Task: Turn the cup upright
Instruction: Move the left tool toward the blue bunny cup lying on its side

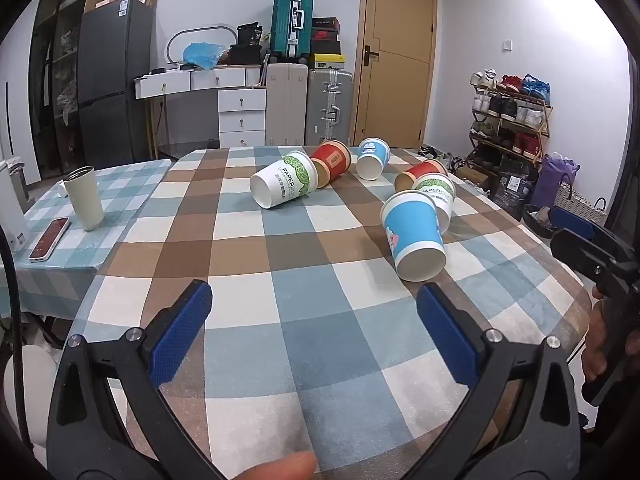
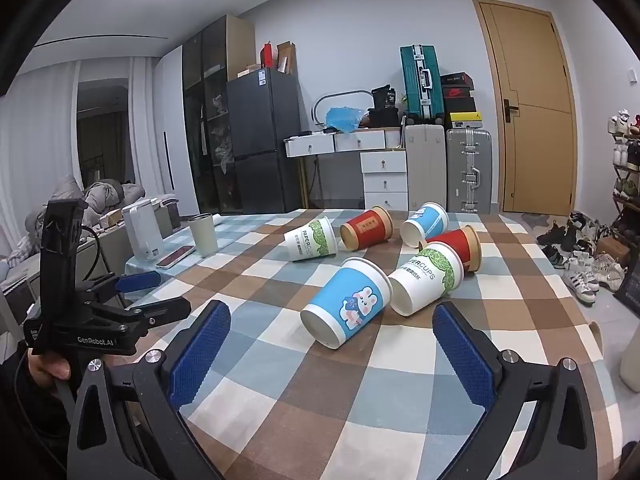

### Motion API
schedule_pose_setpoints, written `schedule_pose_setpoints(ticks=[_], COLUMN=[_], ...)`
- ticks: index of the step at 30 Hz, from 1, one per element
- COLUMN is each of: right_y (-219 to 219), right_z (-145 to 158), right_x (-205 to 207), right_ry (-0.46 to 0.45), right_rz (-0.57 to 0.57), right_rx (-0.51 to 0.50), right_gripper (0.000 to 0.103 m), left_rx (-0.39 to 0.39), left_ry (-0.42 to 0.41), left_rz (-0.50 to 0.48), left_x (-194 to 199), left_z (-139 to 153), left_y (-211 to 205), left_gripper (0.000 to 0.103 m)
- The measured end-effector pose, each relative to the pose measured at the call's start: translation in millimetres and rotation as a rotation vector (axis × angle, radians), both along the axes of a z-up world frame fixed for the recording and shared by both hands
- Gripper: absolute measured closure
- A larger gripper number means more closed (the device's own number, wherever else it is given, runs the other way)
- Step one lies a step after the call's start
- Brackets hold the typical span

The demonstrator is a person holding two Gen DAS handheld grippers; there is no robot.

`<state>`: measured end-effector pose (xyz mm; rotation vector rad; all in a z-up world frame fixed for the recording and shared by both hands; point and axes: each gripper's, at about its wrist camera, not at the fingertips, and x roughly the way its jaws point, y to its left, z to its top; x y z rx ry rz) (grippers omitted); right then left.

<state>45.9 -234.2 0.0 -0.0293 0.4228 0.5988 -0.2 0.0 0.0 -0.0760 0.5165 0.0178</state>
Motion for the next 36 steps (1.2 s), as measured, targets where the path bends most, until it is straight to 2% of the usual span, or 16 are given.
schedule_pose_setpoints(ticks=[4, 17, 36], right_y=[2.9, -2.8, -6.5], right_z=[-0.3, -0.8, 1.4], right_x=[2.1, 0.6, -2.1], right_ry=[0.036, 0.006, 0.019], right_rz=[0.007, -0.007, -0.015], right_rx=[-0.011, 0.006, 0.008], right_gripper=[0.000, 0.000, 0.000], left_rx=[-0.001, -0.006, -0.010], left_ry=[0.001, 0.003, 0.009], left_rz=[0.000, -0.004, -0.009], left_x=[-0.2, 1.5, 6.4], left_z=[0.0, -1.3, 1.4], left_y=[-0.1, 0.5, -14.1], left_gripper=[0.001, 0.001, 0.001])
